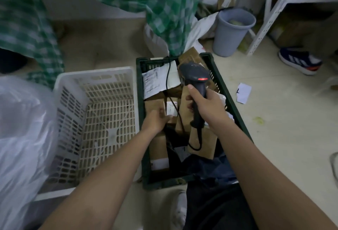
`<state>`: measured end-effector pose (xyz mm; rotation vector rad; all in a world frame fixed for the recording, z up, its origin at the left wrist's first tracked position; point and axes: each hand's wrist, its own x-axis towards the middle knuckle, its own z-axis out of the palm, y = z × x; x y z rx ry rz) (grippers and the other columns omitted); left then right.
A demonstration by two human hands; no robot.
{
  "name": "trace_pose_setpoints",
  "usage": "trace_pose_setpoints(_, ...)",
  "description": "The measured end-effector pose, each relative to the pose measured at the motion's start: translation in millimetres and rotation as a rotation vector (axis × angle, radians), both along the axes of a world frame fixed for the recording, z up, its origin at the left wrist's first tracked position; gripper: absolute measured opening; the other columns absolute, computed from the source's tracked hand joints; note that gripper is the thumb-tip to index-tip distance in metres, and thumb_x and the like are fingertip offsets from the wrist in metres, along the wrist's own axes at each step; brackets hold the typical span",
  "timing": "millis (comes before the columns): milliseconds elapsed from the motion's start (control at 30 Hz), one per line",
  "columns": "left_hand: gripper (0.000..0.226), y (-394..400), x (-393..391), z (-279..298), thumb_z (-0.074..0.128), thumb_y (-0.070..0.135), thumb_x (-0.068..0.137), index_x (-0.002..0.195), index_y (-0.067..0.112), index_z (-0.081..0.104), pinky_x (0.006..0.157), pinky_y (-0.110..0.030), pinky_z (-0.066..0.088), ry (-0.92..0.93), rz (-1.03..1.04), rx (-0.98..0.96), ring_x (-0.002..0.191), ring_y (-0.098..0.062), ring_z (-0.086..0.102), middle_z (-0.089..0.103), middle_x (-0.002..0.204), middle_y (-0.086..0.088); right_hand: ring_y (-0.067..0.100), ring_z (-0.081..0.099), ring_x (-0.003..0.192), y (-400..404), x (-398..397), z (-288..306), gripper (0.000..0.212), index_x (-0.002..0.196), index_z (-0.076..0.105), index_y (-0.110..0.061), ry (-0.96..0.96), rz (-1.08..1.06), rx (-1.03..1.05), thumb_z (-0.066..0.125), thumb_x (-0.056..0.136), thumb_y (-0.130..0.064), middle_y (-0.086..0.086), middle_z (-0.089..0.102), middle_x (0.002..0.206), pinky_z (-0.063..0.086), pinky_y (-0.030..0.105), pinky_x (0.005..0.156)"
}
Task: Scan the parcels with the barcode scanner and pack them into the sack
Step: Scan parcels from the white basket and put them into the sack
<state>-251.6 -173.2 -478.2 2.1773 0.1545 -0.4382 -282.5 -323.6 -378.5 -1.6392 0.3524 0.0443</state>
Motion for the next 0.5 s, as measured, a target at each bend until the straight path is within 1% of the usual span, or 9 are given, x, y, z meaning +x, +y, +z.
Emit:
trace_pose_setpoints(100,0.037,-11.1,8.6,-14.0,0.065,0.03,0.091,0.119,0.006,0.061,0.073,-0.024,0.039,0.029,0.031,-0.027,0.102,-0.023,0.059,0.065,0.118,-0.011,0.003,0.056,0.054,-4.3,7.8,-3.9,0.025,0.097,0.059,-0.011,0.014,0.016,-0.04,0.061,0.093,-0.036,0.004,0.062,0.082,0.048,0.02,0.056)
trace_pose_setpoints(167,0.041,-16.6,12.7,-20.7,0.069,0.028,0.088,0.121,0.006,0.06,0.075,-0.024,0.042,0.045,0.059,-0.06,0.104,-0.023,0.06,0.065,0.119,-0.011,0.004,0.055,0.055,-9.1,12.0,-6.7,0.022,0.094,0.057,-0.013,0.004,-0.005,-0.083,0.06,0.094,-0.035,0.002,0.059,0.078,0.046,0.02,0.056)
trace_pose_setpoints(233,0.047,-19.8,14.3,-23.5,0.071,0.026,0.086,0.126,0.005,0.055,0.077,-0.024,0.042,0.072,0.081,-0.08,0.108,-0.024,0.059,0.062,0.121,-0.009,0.008,0.055,0.06,-14.7,15.4,-10.8,0.02,0.093,0.057,-0.015,-0.031,-0.047,-0.142,0.06,0.094,-0.035,0.0,0.059,0.074,0.046,0.024,0.06)
trace_pose_setpoints(333,0.048,-19.7,15.4,-25.7,0.073,0.026,0.084,0.124,0.006,0.054,0.078,-0.024,0.042,0.094,0.094,-0.116,0.108,-0.022,0.058,0.061,0.122,-0.009,0.013,0.056,0.069,-19.2,18.9,-14.8,0.02,0.095,0.059,-0.015,-0.069,-0.119,-0.158,0.061,0.093,-0.035,-0.002,0.057,0.073,0.046,0.027,0.068)
trace_pose_setpoints(500,0.048,-15.3,14.4,-31.1,0.075,0.021,0.082,0.125,0.007,0.057,0.08,-0.026,0.044,0.118,0.087,-0.135,0.108,-0.023,0.06,0.063,0.122,-0.01,0.013,0.055,0.068,-15.9,19.1,-14.7,0.016,0.088,0.056,-0.019,-0.085,-0.085,-0.173,0.06,0.094,-0.034,-0.003,0.055,0.071,0.046,0.027,0.067)
